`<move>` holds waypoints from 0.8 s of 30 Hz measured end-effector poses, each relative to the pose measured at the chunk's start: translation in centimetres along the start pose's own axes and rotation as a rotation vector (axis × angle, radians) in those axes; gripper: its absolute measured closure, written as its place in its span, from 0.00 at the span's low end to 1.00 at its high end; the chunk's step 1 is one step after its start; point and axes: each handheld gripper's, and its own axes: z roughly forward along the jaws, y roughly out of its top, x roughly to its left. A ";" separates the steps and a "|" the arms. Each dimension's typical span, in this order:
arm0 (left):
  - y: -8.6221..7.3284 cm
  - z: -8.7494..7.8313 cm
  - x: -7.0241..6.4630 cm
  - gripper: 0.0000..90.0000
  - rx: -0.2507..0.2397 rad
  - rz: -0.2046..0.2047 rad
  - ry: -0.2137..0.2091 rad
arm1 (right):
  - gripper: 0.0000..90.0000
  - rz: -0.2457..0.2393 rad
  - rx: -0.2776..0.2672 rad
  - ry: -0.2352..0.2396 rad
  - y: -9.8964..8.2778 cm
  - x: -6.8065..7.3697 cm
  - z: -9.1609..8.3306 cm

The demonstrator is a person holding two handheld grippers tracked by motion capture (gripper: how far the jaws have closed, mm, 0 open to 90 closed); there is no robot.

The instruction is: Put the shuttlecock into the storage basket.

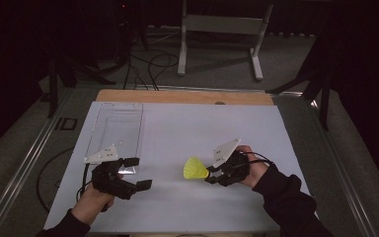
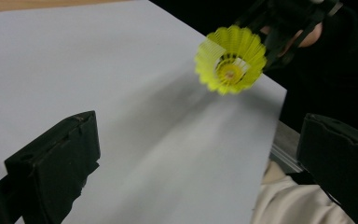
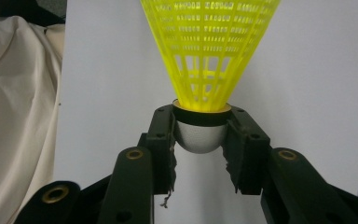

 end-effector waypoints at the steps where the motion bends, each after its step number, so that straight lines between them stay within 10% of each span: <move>1: 0.7 0.2 -0.1 0.00 0.013 0.006 -0.019 | 0.73 -0.005 0.002 0.001 0.0 0.0 0.0; 24: 5.3 7.7 0.8 0.18 0.253 -0.062 -0.123 | 0.73 -0.022 0.010 0.016 0.7 0.0 0.3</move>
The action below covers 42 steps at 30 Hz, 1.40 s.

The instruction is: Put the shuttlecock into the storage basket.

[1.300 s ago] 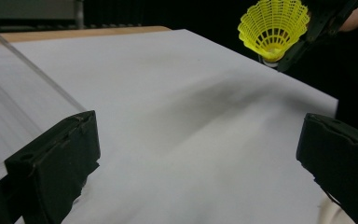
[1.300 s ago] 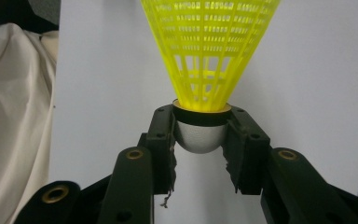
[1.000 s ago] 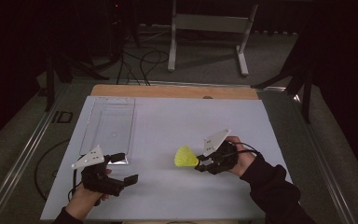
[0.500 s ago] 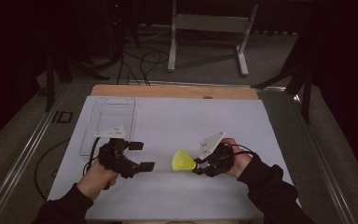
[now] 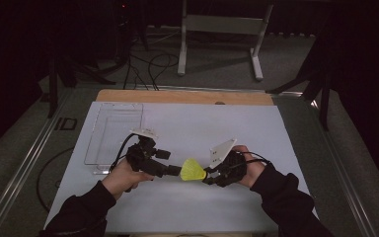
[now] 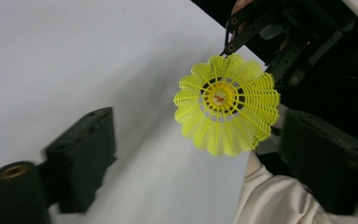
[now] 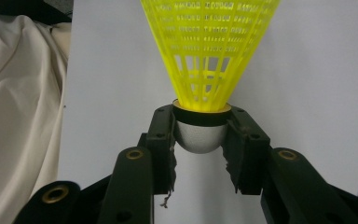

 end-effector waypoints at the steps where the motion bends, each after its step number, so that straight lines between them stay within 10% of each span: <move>1: 0.1 0.3 0.0 0.18 0.011 -0.004 0.005 | 0.73 0.000 -0.001 0.003 0.0 0.0 0.0; 22: 1.2 3.2 1.6 0.96 0.095 -0.042 -0.074 | 0.73 -0.013 0.006 0.008 0.5 0.1 0.2; 42: 2.5 2.7 1.2 1.00 0.137 -0.004 -0.099 | 0.71 0.011 0.004 -0.025 0.7 0.1 0.1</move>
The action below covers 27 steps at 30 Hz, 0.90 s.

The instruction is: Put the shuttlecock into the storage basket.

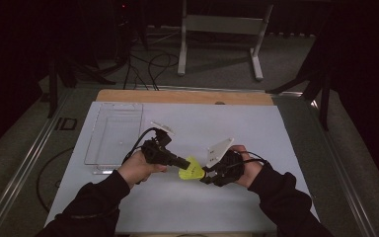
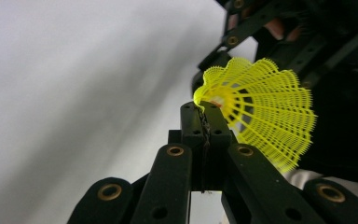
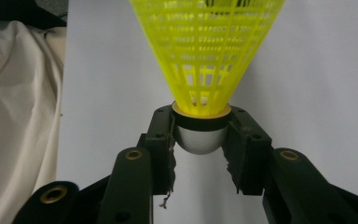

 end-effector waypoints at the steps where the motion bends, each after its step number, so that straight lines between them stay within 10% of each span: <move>1: 0.1 -0.1 0.0 1.00 0.003 0.003 -0.009 | 0.71 0.008 -0.006 -0.001 0.0 0.0 0.0; 18: 1.9 -2.0 -1.0 1.00 0.029 0.026 -0.002 | 0.15 0.102 -0.038 -0.090 -0.5 -0.1 -0.8; 27: 2.2 -4.1 -1.2 1.00 0.024 0.007 0.040 | 0.09 0.116 -0.126 -0.122 -1.7 0.0 -1.7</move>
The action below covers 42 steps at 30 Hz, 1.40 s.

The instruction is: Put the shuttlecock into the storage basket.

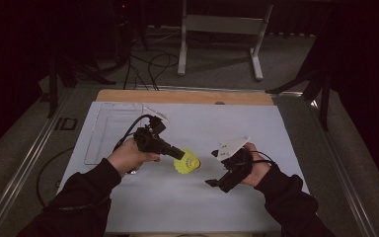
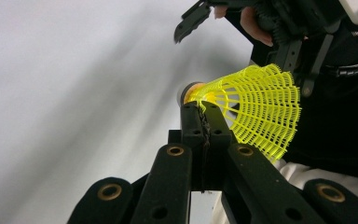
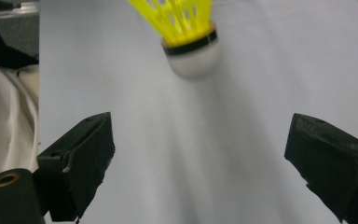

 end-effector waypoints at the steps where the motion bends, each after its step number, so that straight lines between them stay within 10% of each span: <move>1: 0.0 -0.3 0.0 1.00 0.003 0.000 0.006 | 0.09 0.000 -0.013 -0.003 -0.2 -0.1 -0.2; 37: -2.9 -11.5 2.9 1.00 -0.021 -0.140 0.226 | 0.09 0.085 -0.143 -0.122 -6.7 0.1 -2.4; 42: -4.2 -13.0 3.7 1.00 -0.026 -0.180 0.261 | 0.09 0.115 -0.212 -0.080 -8.1 0.1 -2.7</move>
